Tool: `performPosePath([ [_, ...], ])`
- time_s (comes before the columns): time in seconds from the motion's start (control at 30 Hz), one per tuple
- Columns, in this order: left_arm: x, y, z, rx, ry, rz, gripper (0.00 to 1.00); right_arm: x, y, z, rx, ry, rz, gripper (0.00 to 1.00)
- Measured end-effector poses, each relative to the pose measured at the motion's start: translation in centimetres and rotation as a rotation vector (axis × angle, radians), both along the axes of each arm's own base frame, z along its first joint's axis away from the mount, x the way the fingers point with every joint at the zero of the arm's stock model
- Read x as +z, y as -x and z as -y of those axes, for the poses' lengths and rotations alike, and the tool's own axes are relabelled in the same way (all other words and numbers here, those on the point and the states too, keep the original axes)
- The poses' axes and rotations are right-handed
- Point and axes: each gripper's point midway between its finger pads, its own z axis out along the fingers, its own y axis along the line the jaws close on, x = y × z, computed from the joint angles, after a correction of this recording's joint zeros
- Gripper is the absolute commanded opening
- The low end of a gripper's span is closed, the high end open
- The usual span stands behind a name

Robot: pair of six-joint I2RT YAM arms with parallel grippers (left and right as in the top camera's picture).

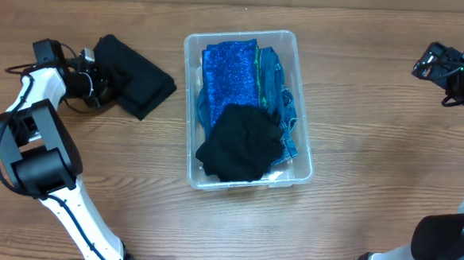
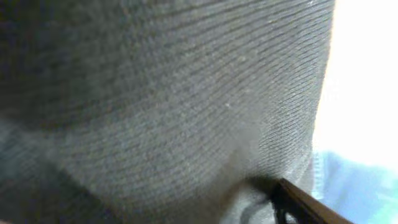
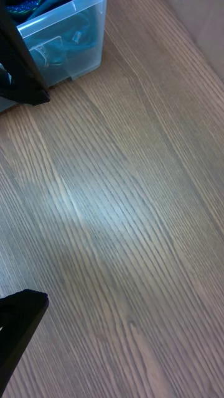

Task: Pack container
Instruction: 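Lift the black cloth and carry it over the bin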

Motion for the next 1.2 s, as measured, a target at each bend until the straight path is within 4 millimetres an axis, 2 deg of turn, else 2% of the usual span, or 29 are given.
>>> performPosePath([
  [0.1, -0.9, 0.3, 0.4, -0.006, 0.022, -0.019, 0.15, 0.0, 0.0, 0.0, 0.0, 0.0, 0.0, 1.0],
  [0.17, -1.0, 0.3, 0.6, -0.008, 0.044, -0.018, 0.06, 0.0, 0.0, 0.0, 0.001, 0.0, 0.0, 1.0],
  [0.43, -0.3, 0.2, 1.3, -0.034, 0.07, 0.009, 0.04, 0.0, 0.0, 0.0, 0.0, 0.0, 0.0, 1.0],
  [0.5, 0.6, 0.1, 1.6, -0.054, 0.055, 0.032, 0.04, 0.0, 0.0, 0.0, 0.001, 0.0, 0.0, 1.0],
  [0.57, 2.8, -0.2, 2.2, -0.083, 0.03, 0.081, 0.04, 0.0, 0.0, 0.0, 0.001, 0.0, 0.0, 1.0],
  [0.63, 6.1, -0.4, 3.0, -0.114, -0.006, 0.147, 0.04, 0.0, 0.0, 0.0, 0.001, 0.0, 0.0, 1.0],
  [0.7, 10.2, -0.6, 4.0, -0.152, -0.05, 0.242, 0.04, 0.0, 0.0, 0.0, 0.0, 0.0, 0.001, 1.0],
  [0.73, 15.2, -0.5, 5.5, -0.205, -0.102, 0.365, 0.04, 0.0, 0.0, 0.0, 0.001, 0.0, 0.0, 1.0],
  [0.77, 17.2, -0.3, 6.3, -0.235, -0.128, 0.421, 0.04, 0.0, 0.0, 0.0, 0.0, 0.0, 0.001, 1.0],
  [0.8, 20.3, 0.4, 8.0, -0.299, -0.172, 0.508, 0.04, 0.0, 0.0, 0.0, 0.001, 0.0, 0.001, 1.0],
  [0.87, 23.9, 2.1, 11.2, -0.414, -0.218, 0.616, 0.04, 0.0, 0.0, 0.0, 0.0, 0.001, 0.001, 1.0],
  [0.97, 27.5, 6.2, 17.0, -0.637, -0.222, 0.748, 0.04, 0.0, 0.0, 0.0, 0.001, 0.0, 0.0, 1.0],
  [1.07, 27.6, 10.7, 21.5, -0.848, -0.167, 0.771, 0.04, 0.0, 0.0, 0.0, 0.001, 0.0, 0.0, 1.0],
  [1.2, 24.5, 15.9, 24.2, -1.087, -0.118, 0.672, 0.04, 0.0, 0.0, 0.0, 0.0, 0.0, 0.002, 1.0],
])
